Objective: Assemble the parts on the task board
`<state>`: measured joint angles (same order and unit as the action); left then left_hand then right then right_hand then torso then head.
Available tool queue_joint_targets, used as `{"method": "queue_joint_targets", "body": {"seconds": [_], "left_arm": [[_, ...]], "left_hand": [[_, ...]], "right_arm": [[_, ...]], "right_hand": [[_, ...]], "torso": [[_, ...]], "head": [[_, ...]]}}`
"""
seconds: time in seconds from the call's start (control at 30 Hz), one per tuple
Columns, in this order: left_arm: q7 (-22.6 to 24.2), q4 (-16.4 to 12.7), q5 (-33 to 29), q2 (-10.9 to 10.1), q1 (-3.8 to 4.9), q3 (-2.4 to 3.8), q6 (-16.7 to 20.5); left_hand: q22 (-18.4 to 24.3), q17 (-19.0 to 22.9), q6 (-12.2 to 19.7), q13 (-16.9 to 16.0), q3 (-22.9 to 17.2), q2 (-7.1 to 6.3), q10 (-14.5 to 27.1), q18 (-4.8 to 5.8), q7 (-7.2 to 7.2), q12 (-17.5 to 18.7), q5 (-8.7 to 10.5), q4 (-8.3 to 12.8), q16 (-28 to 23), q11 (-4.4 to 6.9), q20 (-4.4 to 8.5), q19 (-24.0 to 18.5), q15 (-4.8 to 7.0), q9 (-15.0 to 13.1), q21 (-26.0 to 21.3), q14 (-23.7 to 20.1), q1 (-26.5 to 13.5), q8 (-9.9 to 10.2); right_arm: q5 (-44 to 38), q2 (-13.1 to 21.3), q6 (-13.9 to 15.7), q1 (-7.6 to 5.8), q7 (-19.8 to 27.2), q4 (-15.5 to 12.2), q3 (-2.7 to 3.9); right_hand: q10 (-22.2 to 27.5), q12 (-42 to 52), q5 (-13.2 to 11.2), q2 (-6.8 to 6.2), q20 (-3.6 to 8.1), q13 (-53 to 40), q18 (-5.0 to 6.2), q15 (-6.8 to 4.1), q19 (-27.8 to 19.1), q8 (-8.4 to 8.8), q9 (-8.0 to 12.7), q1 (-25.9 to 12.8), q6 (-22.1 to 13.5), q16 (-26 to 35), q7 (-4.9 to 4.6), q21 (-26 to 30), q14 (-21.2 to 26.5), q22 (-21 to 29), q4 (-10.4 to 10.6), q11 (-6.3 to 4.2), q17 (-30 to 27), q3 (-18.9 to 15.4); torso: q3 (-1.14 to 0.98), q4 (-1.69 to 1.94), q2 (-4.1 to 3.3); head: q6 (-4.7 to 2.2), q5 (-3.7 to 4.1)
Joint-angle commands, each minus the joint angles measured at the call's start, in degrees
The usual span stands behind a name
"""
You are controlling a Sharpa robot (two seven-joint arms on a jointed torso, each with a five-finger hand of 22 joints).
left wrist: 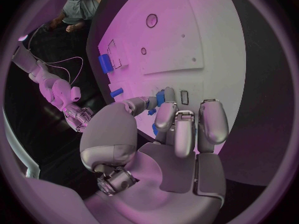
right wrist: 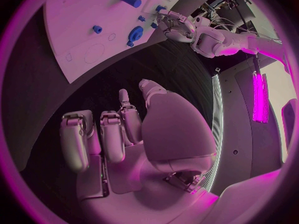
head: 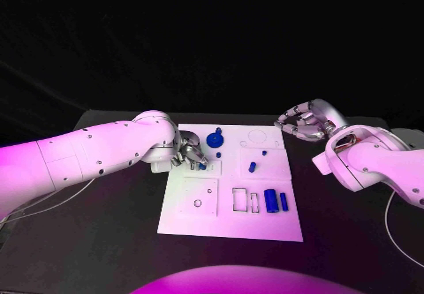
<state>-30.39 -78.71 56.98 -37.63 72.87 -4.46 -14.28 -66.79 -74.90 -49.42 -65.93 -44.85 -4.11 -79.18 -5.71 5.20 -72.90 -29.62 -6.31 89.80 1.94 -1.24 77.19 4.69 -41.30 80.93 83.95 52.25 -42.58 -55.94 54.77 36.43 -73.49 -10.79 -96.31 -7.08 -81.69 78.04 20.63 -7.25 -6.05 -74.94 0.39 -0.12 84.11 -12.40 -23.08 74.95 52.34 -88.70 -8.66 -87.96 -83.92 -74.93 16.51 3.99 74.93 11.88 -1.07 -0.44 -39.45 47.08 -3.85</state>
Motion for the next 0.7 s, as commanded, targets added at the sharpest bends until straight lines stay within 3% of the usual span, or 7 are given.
{"method": "queue_joint_targets", "body": {"seconds": [0.03,0.7], "left_arm": [[0.34,-0.4,-1.34,0.31,-0.4,-0.25,-1.54],[0.36,-0.75,-2.28,-0.11,-0.18,0.06,-1.68]], "left_hand": [[-0.21,-15.1,-4.16,-0.42,-4.94,1.47,-0.96,1.07,-3.39,-0.53,0.19,4.43,0.2,0.29,-0.02,0.59,0.56,0.32,0.45,6.05,0.06,0.35],[-0.77,-15.1,-5.33,-2.44,-5.39,2.85,-1.93,1.19,-3.65,-1.76,2.4,4.33,0.2,0.48,0.12,0.98,0.68,1.66,0.6,6.05,-2.79,0.69]], "right_arm": [[-0.06,-0.03,-0.13,0.03,0.45,-0.02,0.01],[-0.46,0.01,-0.18,0.04,0.42,-0.02,0.01]], "right_hand": [[-0.17,0.15,0.71,-0.37,0.48,-5.76,0.21,-0.34,4.7,-0.39,0.08,0.18,-0.3,0.3,0.16,0.17,-5.25,-13.69,-0.04,-0.33,11.85,0.51],[-0.18,0.18,3.57,-0.94,0.5,-5.75,0.21,-0.35,4.7,-0.67,0.28,0.19,-0.43,0.3,0.14,0.19,-5.26,-13.71,-0.07,-0.33,11.88,1.87]], "torso": [[0.04,-0.01,0.02],[0.0,-0.02,-0.02]], "head": [[0.07,-0.08],[0.26,-0.07]]}}
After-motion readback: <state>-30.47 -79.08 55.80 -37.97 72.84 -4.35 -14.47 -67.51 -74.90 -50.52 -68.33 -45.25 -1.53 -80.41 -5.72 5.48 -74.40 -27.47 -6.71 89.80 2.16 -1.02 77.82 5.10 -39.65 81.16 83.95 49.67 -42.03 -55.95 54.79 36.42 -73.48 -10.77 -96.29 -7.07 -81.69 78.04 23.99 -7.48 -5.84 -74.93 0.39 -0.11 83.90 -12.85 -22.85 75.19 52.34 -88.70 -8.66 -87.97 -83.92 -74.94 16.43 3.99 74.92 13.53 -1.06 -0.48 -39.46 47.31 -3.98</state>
